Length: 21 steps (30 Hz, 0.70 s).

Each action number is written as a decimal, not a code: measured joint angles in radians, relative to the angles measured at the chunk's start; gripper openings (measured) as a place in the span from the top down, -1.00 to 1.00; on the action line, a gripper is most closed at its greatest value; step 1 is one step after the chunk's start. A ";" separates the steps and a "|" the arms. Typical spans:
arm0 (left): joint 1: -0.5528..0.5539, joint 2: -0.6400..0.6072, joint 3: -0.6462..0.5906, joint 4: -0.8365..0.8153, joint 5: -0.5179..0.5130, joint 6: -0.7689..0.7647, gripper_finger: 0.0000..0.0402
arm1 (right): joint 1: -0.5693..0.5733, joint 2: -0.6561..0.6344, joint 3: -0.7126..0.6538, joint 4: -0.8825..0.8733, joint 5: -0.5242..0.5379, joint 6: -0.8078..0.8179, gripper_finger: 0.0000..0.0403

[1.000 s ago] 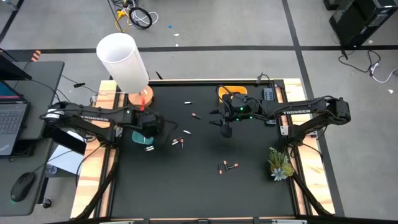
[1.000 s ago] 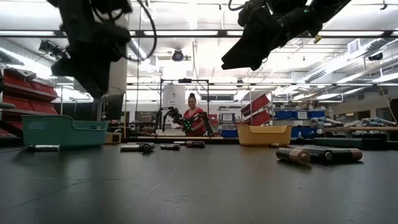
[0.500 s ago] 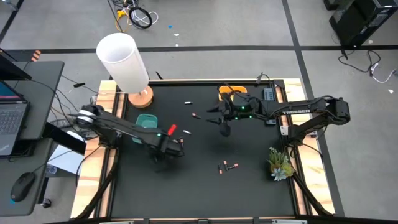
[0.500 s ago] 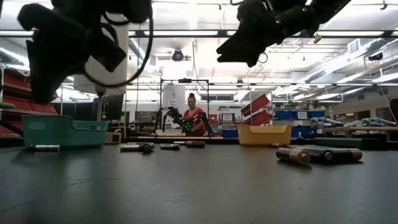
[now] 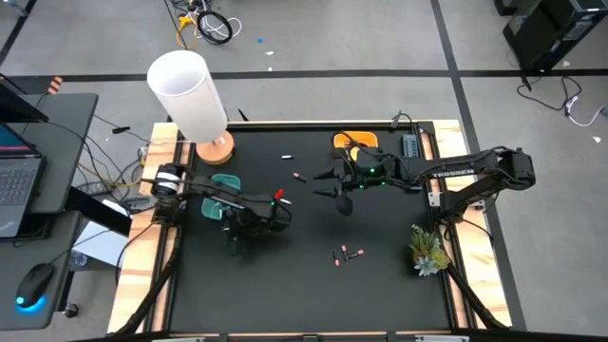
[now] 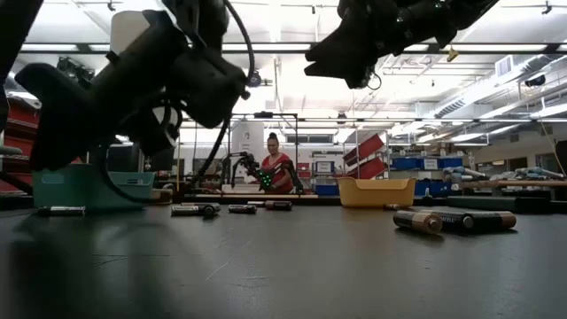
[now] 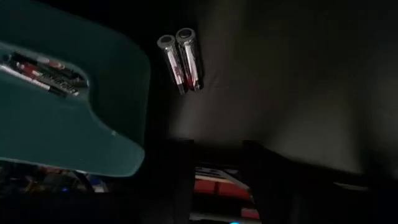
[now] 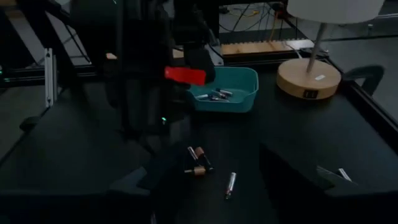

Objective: Sort batteries
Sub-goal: Put the silver battery into the green bin

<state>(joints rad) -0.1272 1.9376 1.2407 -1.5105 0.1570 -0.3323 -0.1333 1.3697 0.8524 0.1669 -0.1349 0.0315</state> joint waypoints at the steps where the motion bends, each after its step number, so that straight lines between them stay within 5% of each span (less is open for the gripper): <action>1: 0.001 0.009 0.000 0.000 0.000 0.015 0.23 | 0.004 0.000 0.000 0.000 0.000 0.000 -0.05; 12: 0.004 0.034 0.001 0.091 -0.099 0.139 -0.12 | 0.022 0.000 0.000 0.031 0.030 0.000 -0.04; 21: 0.004 0.034 -0.047 0.159 -0.093 0.141 -0.14 | 0.022 0.000 0.000 0.045 0.030 0.000 -0.04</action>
<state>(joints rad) -0.1234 1.9712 1.1935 -1.3514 0.0642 -0.1917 -0.1113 1.3697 0.8524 0.2115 -0.1051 0.0319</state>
